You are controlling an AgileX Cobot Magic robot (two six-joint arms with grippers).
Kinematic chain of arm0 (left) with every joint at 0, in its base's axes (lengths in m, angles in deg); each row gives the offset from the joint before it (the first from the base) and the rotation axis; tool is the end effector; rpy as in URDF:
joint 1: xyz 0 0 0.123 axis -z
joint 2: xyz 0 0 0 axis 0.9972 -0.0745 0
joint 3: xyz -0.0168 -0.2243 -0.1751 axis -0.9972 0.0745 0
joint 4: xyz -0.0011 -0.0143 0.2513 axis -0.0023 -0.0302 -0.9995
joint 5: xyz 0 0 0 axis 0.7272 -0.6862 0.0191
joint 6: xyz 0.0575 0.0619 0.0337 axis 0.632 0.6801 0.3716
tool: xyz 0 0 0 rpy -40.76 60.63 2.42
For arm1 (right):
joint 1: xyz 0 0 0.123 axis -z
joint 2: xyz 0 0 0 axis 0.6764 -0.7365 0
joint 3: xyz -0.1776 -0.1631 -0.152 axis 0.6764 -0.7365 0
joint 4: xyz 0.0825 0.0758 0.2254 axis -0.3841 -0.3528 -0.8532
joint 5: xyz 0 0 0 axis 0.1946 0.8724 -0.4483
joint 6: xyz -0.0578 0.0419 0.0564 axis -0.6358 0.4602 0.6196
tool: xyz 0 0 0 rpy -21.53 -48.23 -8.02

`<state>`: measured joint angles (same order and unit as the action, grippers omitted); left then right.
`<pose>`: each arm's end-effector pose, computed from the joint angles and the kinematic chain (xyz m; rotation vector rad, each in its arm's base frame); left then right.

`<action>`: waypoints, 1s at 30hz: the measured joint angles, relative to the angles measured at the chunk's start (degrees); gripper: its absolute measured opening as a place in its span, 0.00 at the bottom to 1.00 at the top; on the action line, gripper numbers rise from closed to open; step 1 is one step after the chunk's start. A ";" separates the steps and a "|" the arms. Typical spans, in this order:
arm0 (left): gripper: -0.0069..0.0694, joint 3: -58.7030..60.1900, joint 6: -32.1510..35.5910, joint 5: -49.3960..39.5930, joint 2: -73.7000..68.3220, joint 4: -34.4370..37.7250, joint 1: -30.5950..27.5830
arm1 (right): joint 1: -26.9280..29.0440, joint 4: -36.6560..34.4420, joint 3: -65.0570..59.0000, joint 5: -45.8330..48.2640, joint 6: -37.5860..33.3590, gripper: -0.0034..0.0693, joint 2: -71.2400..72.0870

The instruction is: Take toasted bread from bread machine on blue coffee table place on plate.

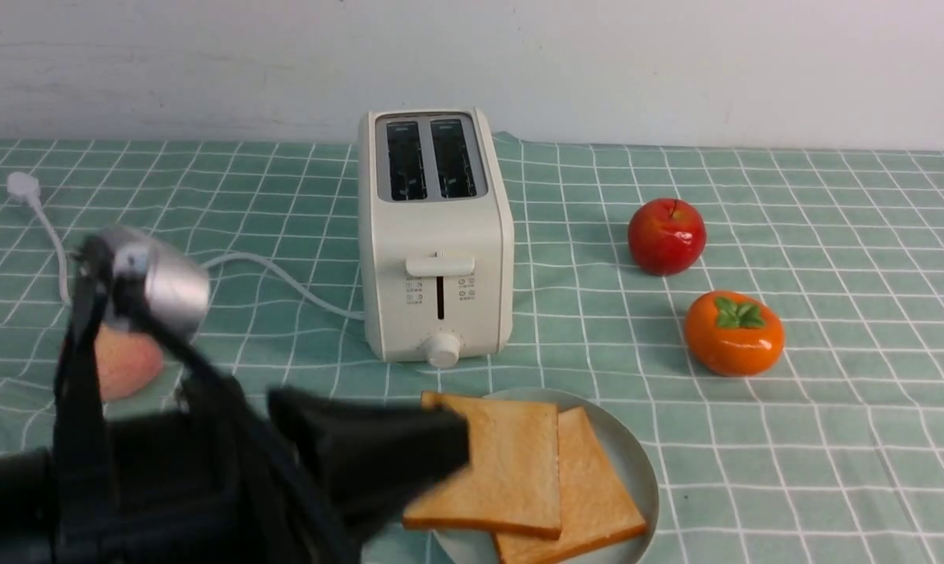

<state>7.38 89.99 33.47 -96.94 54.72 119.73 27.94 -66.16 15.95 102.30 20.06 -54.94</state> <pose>0.1165 -0.1388 0.3014 0.6166 1.8460 -1.2143 0.0483 0.0197 0.3081 -0.1496 1.9119 0.3473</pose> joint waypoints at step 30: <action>0.07 -3.74 -110.41 -33.41 51.25 -85.43 -0.03 | -2.34 13.13 -14.84 -10.89 -2.18 0.05 4.28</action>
<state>3.64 -20.42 0.06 -45.69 -30.71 119.70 25.60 -53.03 1.11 91.41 17.88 -50.66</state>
